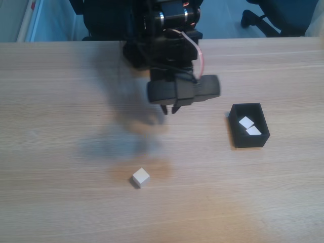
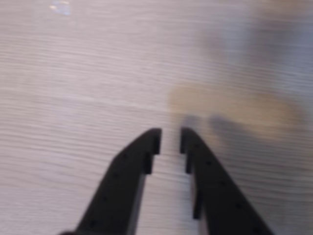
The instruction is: Pick blocks and place them in the box.
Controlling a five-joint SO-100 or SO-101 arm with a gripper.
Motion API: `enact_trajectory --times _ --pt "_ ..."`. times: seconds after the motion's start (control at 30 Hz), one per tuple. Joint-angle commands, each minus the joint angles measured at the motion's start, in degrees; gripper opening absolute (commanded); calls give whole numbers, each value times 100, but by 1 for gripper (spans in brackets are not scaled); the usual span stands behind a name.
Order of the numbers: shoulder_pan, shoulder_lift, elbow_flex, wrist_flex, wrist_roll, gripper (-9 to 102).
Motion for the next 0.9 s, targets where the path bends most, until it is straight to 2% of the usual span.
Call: enact_trajectory --times 0.0,0.3,0.63,0.87 --pt "422 158 26 -70 -360 4" --pt "1283 -598 0 -1301 -1441 8" --pt "1696 -1503 -202 -2391 -2355 12" --pt "1775 -2162 -791 -2584 -2593 15"
